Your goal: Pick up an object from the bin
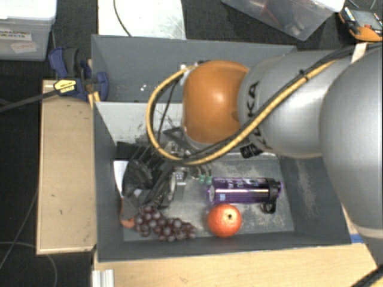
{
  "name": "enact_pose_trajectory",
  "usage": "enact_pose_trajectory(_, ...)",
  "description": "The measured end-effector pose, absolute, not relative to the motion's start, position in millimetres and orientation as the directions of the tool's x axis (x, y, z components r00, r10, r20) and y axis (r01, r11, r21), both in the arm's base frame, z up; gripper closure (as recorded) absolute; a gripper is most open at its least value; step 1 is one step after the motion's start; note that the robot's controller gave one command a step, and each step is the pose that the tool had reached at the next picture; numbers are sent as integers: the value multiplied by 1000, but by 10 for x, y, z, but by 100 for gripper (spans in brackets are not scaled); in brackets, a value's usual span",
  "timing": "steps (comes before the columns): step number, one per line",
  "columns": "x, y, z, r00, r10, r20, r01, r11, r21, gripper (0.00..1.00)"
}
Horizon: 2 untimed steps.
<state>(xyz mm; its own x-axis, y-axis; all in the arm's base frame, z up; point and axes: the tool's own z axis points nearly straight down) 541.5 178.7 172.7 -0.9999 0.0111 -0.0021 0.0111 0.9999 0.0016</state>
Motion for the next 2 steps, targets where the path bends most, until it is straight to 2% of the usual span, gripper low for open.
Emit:
enact_pose_trajectory(1, 5415, 1787, 1727, -1000, 12, -2, 12, 1000, 2, 0)
enact_pose_trajectory(2, 5583, 1921, 1119, -997, 81, 0, 81, 997, 2, 0)
